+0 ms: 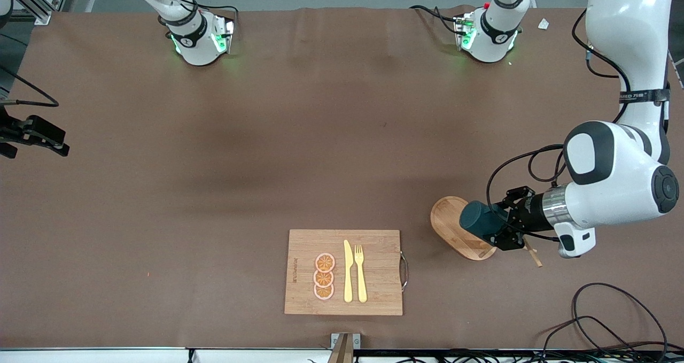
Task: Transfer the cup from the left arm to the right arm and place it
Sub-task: 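Close the left gripper on the teal mug's body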
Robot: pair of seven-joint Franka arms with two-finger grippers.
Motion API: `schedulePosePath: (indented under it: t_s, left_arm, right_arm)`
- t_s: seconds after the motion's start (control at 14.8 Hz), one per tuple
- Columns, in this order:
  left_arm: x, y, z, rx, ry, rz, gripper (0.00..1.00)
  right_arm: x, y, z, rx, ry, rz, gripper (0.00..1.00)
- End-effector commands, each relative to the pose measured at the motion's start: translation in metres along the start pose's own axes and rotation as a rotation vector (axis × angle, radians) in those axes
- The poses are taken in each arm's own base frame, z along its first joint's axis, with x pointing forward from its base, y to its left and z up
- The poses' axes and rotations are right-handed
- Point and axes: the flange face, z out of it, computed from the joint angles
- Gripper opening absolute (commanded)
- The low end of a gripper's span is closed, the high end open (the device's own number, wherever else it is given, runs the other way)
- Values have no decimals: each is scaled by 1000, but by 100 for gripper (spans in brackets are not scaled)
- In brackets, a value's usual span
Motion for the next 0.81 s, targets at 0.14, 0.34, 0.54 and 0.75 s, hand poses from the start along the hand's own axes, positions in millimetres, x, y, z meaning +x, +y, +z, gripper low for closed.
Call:
schedulePosePath:
  t_s: [0.14, 0.34, 0.54, 0.75]
  left_arm:
    - [6, 1, 10, 7, -20, -22, 63]
    - [3, 2, 8, 4, -19, -25, 43]
    - [-13, 6, -1, 0, -15, -33, 37]
    - [-52, 8, -23, 12, -25, 13, 36]
  right_arm:
    - [-5, 0, -5, -17, 1, 10, 100]
    - [-5, 0, -5, -17, 1, 10, 100]
    - [-5, 0, -4, -17, -2, 10, 100]
    - [-5, 0, -5, -17, 0, 10, 100]
